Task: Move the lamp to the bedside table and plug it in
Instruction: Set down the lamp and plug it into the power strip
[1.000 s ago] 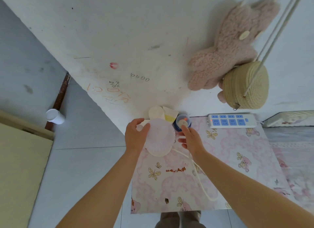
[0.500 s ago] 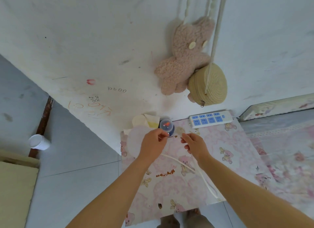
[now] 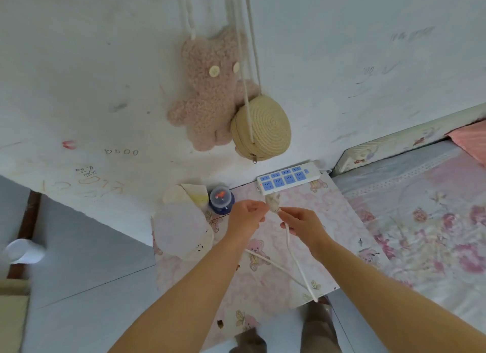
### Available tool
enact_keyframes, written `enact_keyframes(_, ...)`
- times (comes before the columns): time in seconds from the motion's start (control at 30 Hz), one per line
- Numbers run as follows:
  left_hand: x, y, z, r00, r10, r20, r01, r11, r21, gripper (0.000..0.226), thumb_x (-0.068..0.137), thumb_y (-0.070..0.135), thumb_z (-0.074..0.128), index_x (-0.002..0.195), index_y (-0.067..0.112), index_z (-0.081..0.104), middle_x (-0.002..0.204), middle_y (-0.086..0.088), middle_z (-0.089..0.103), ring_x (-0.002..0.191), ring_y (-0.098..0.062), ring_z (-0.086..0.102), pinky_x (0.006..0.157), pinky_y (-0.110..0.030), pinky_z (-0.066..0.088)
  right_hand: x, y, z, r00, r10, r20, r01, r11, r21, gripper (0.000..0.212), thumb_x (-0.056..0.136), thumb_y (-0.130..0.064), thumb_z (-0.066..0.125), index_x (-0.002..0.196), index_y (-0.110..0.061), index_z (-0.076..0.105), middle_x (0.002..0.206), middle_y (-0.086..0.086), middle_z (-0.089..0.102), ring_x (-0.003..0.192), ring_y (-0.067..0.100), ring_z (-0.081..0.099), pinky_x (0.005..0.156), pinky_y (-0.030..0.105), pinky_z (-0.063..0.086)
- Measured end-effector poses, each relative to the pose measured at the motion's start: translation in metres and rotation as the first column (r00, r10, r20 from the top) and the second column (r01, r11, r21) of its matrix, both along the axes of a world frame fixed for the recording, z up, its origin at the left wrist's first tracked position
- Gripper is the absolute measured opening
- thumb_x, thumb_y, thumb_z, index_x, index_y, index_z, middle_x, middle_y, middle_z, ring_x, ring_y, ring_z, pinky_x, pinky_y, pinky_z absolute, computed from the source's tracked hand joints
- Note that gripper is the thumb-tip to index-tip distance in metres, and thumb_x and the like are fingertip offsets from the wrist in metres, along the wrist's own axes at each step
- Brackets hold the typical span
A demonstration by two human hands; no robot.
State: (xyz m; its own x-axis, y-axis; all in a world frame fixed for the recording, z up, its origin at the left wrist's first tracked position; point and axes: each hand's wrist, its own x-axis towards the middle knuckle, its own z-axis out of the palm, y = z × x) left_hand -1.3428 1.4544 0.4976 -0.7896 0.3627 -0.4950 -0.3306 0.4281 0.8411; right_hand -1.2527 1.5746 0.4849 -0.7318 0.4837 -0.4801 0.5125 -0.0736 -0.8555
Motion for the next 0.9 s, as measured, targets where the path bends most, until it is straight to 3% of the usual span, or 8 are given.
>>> enact_keyframes(0.1,0.007,0.025,0.0,0.997,0.073,0.018,-0.073,0.997,0.002,0.011,0.079,0.029,0.073,0.075,0.024,0.064,0.077,0.004,0.069,0.066,-0.006,0.064,0.06,-0.02,0.048,0.005,0.02,0.001,0.998,0.059,-0.01,-0.058,0.994,0.095,0.016,0.08,-0.027,0.069,0.094,-0.022,0.074,0.082,-0.009,0.07,0.075,0.006,0.062,0.076,0.022,0.049)
enact_keyframes(0.23,0.015,0.059,-0.003,0.989,0.148,0.014,-0.147,0.989,-0.031,0.016,0.075,0.029,0.077,0.074,0.021,0.063,0.075,0.001,0.068,0.07,-0.013,0.064,0.06,-0.023,0.046,0.008,0.056,0.003,0.991,0.135,-0.002,-0.132,0.975,0.176,0.01,0.076,-0.028,0.073,0.085,-0.024,0.074,0.078,-0.009,0.071,0.066,0.005,0.063,0.053,0.008,0.045)
enact_keyframes(0.33,0.017,0.083,-0.007,0.983,0.178,0.039,-0.176,0.983,-0.058,0.018,0.075,0.024,0.077,0.068,0.018,0.062,0.068,-0.001,0.064,0.066,-0.016,0.06,0.06,-0.024,0.045,0.008,0.082,0.0,0.977,0.213,0.023,-0.214,0.961,0.174,0.013,0.076,-0.026,0.074,0.088,-0.022,0.074,0.087,-0.002,0.074,0.08,0.011,0.068,0.073,0.024,0.055)
enact_keyframes(0.4,0.015,0.098,-0.011,0.971,0.231,0.061,-0.228,0.972,-0.052,0.019,0.077,0.02,0.075,0.066,0.015,0.061,0.063,-0.003,0.062,0.059,-0.016,0.054,0.059,-0.027,0.046,0.007,0.104,-0.005,0.969,0.242,0.043,-0.246,0.956,0.161,0.016,0.079,-0.023,0.07,0.095,-0.023,0.073,0.097,-0.001,0.074,0.086,0.012,0.068,0.078,0.029,0.055)
enact_keyframes(0.57,-0.001,0.128,-0.03,0.937,0.349,0.034,-0.346,0.935,-0.075,0.021,0.087,0.022,0.066,0.075,0.008,0.054,0.07,-0.006,0.06,0.061,-0.017,0.057,0.066,-0.032,0.058,-0.001,0.166,-0.024,0.959,0.256,0.119,-0.277,0.935,0.221,0.026,0.082,-0.014,0.064,0.107,-0.022,0.07,0.11,0.003,0.07,0.09,0.012,0.064,0.077,0.024,0.05)
enact_keyframes(0.67,-0.005,0.146,-0.041,0.947,0.303,-0.104,-0.316,0.934,-0.168,0.026,0.091,0.025,0.06,0.071,0.011,0.049,0.07,-0.006,0.059,0.061,-0.022,0.063,0.075,-0.045,0.06,-0.014,0.192,-0.033,0.938,0.311,0.152,-0.341,0.907,0.248,0.03,0.081,-0.013,0.066,0.109,-0.022,0.068,0.112,0.001,0.068,0.093,0.013,0.062,0.076,0.027,0.053)
enact_keyframes(0.77,-0.004,0.164,-0.049,0.953,0.273,-0.132,-0.296,0.935,-0.197,0.029,0.093,0.021,0.058,0.067,0.016,0.045,0.068,-0.005,0.058,0.069,-0.031,0.07,0.078,-0.051,0.059,-0.028,0.207,-0.041,0.913,0.377,0.156,-0.407,0.86,0.308,0.035,0.08,-0.014,0.068,0.114,-0.02,0.065,0.116,0.004,0.066,0.095,0.014,0.059,0.083,0.026,0.048)
enact_keyframes(0.9,-0.01,0.19,-0.062,0.966,0.198,-0.168,-0.236,0.937,-0.258,0.019,0.09,0.023,0.061,0.081,0.007,0.055,0.074,-0.006,0.063,0.078,-0.034,0.071,0.079,-0.05,0.058,-0.047,0.226,-0.058,0.895,0.41,0.176,-0.446,0.819,0.361,0.041,0.08,-0.013,0.066,0.12,-0.019,0.062,0.125,0.004,0.062,0.105,0.018,0.059,0.085,0.024,0.045)
